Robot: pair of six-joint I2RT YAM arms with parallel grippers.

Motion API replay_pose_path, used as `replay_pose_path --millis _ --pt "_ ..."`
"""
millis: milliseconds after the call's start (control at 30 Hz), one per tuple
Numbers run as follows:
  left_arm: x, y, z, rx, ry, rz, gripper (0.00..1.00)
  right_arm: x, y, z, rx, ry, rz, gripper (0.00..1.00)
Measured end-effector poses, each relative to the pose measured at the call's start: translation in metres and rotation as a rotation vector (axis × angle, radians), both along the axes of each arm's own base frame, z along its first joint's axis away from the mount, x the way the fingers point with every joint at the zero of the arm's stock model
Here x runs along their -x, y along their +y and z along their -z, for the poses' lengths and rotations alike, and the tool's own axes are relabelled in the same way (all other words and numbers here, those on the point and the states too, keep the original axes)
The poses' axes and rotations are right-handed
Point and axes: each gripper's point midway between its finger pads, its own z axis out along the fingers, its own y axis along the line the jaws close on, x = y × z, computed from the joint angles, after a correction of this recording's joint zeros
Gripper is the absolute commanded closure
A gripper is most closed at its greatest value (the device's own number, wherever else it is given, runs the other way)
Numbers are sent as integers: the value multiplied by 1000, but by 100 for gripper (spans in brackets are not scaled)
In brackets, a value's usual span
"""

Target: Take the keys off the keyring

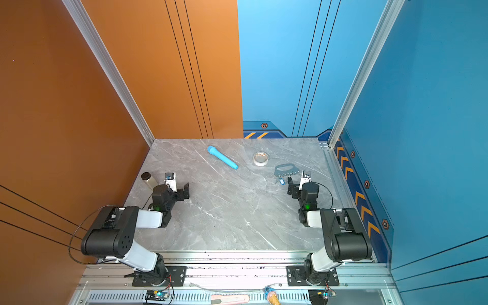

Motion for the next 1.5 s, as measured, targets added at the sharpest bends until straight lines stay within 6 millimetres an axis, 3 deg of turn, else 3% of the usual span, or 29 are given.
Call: replay_pose_path --millis 1200,1300,1500 --pt "1 -1 -5 5 -5 7 2 1 -2 0 -14 30 -14 0" --pt "4 -1 -23 5 -21 7 2 -2 -3 -22 -40 11 -32 0" --pt "-5 -3 -85 44 -81 -5 2 -11 -10 -87 -88 -68 -39 0"
